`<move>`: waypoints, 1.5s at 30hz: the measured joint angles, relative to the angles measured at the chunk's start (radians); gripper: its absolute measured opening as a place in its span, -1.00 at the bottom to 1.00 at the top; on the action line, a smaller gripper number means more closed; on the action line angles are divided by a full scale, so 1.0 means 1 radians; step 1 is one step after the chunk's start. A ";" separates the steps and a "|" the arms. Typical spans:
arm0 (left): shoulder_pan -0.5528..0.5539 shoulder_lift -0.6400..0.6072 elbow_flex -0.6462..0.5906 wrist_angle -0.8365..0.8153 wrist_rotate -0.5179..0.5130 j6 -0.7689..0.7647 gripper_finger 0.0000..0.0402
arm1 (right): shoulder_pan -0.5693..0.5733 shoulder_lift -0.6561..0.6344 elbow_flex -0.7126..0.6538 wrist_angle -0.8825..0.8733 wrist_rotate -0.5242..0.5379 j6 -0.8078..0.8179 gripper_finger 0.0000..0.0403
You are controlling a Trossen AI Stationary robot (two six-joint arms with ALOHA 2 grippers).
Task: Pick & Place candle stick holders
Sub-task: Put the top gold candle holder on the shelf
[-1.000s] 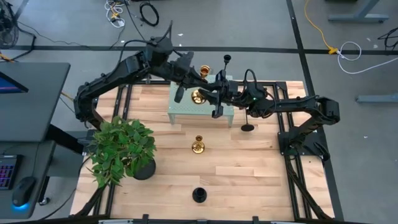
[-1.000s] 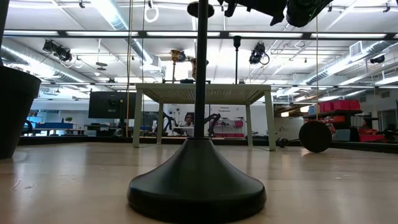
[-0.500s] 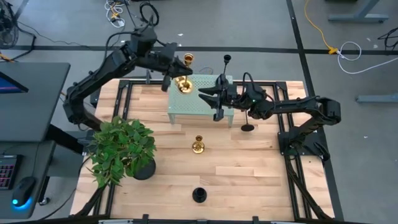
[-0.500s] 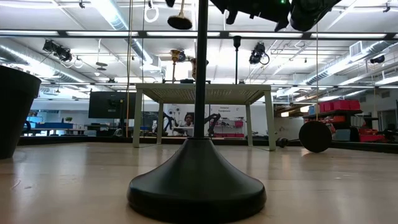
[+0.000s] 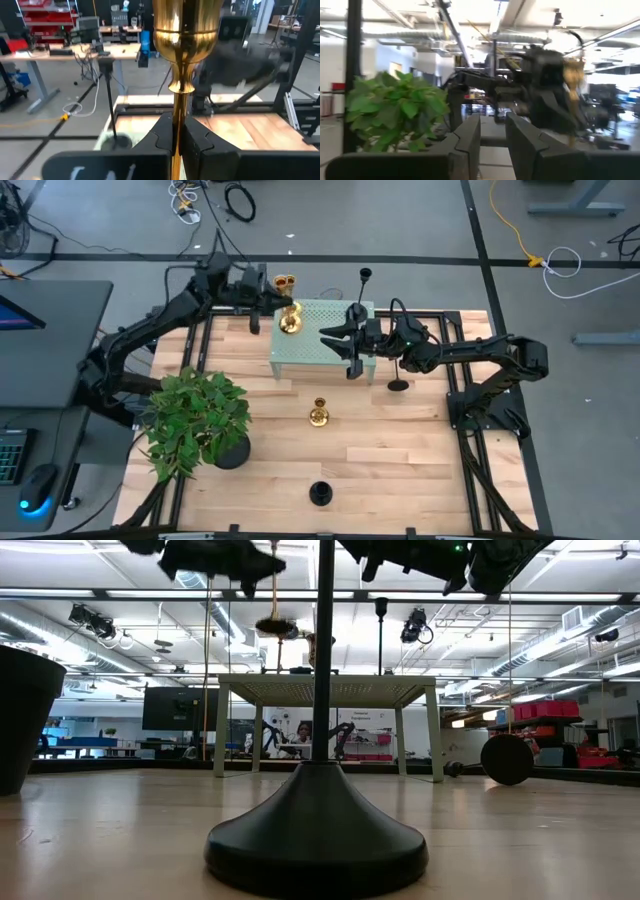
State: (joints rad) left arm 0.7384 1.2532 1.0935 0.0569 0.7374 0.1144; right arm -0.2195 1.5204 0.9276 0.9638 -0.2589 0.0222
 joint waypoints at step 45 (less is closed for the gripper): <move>0.045 0.082 -0.363 0.467 -0.169 0.025 -0.94 | 0.000 0.000 -0.001 0.000 -0.045 -0.004 -0.53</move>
State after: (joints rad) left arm 0.7834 1.3353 0.7306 0.5244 0.5683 0.1399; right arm -0.2192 1.5204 0.9268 0.9634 -0.3038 0.0181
